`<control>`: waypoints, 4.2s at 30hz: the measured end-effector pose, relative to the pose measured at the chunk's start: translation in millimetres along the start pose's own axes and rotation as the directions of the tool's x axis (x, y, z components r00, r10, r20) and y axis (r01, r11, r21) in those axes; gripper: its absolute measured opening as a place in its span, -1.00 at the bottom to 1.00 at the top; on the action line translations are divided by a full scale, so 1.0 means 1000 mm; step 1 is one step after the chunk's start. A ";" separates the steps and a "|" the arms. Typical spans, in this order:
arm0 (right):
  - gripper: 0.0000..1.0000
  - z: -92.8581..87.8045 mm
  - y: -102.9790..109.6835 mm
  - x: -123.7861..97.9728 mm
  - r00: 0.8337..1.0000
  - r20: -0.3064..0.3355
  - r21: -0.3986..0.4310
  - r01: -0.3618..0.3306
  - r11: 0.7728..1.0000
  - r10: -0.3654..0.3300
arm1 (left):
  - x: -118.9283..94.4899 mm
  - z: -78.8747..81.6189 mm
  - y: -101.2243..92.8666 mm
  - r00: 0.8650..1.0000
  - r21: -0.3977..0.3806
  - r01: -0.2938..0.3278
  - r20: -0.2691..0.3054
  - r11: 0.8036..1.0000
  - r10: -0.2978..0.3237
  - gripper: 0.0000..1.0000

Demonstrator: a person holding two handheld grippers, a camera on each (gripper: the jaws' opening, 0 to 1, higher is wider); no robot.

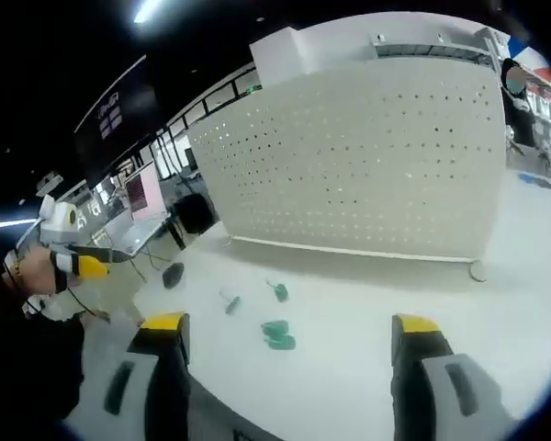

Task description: Insert the hook assembly into the mounting plate slot until the hook locks in place.

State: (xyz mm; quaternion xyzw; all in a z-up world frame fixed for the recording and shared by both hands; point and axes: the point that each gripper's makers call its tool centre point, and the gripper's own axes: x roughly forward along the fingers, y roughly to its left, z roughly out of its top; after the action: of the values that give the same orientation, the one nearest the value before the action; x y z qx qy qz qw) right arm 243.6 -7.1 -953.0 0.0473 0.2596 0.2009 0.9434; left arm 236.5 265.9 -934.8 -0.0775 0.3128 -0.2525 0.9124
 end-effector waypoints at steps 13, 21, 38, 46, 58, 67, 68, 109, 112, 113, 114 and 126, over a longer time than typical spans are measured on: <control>0.74 -0.008 -0.002 -0.007 1.000 0.017 0.045 0.015 0.999 -0.016 | 0.006 0.006 -0.012 0.999 0.044 0.045 -0.014 0.998 -0.045 1.00; 0.71 -0.009 -0.007 -0.013 0.999 0.024 0.049 0.030 0.998 -0.031 | 0.010 0.004 -0.016 0.998 0.054 0.053 -0.024 0.997 -0.052 1.00; 0.71 -0.009 -0.004 -0.014 0.999 0.025 0.046 0.023 0.999 -0.024 | 0.009 0.004 -0.018 0.998 0.064 0.055 -0.025 0.996 -0.053 1.00; 0.71 -0.008 -0.006 -0.015 0.999 0.023 0.037 0.021 0.999 -0.022 | 0.009 0.002 -0.018 0.998 0.061 0.052 -0.024 0.997 -0.050 1.00; 0.66 -0.026 -0.011 -0.012 1.000 -0.011 0.035 0.018 0.999 -0.018 | 0.007 -0.004 -0.010 0.999 0.042 0.033 -0.030 0.999 -0.032 1.00; 0.62 -0.032 -0.007 -0.003 1.000 -0.027 0.008 0.002 1.000 -0.002 | 0.011 -0.008 -0.016 0.998 0.037 0.046 -0.042 0.998 -0.045 1.00; 0.61 -0.033 -0.005 -0.001 0.999 -0.034 0.009 -0.006 1.000 0.006 | 0.011 -0.009 -0.017 0.998 0.037 0.046 -0.043 0.998 -0.045 1.00; 0.09 -0.039 0.050 0.124 0.944 -0.232 -0.161 -0.277 0.947 0.236 | 0.023 -0.011 -0.008 0.996 0.002 0.053 -0.068 0.999 -0.053 0.99; 0.05 -0.041 0.053 0.134 0.936 -0.251 -0.160 -0.292 0.943 0.247 | 0.023 -0.013 -0.007 0.996 0.002 0.048 -0.073 0.999 -0.048 0.98; 0.03 -0.040 0.055 0.138 0.933 -0.255 -0.159 -0.300 0.941 0.254 | 0.022 -0.014 -0.006 0.996 -0.001 0.048 -0.074 0.999 -0.048 0.98; 0.02 -0.039 0.056 0.140 0.931 -0.258 -0.161 -0.305 0.939 0.258 | 0.022 -0.014 -0.006 0.996 -0.003 0.048 -0.075 0.999 -0.048 0.98; -0.09 -0.044 0.059 0.184 0.923 -0.284 -0.092 -0.297 0.950 0.261 | 0.015 -0.014 0.004 0.997 -0.023 0.037 -0.069 0.999 -0.038 0.97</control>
State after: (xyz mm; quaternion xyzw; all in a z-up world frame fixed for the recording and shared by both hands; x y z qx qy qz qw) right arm 345.1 120.6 -1066.3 -0.0067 0.3615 0.3548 0.8622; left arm 239.5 261.9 -955.2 -0.0845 0.3456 -0.2686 0.8951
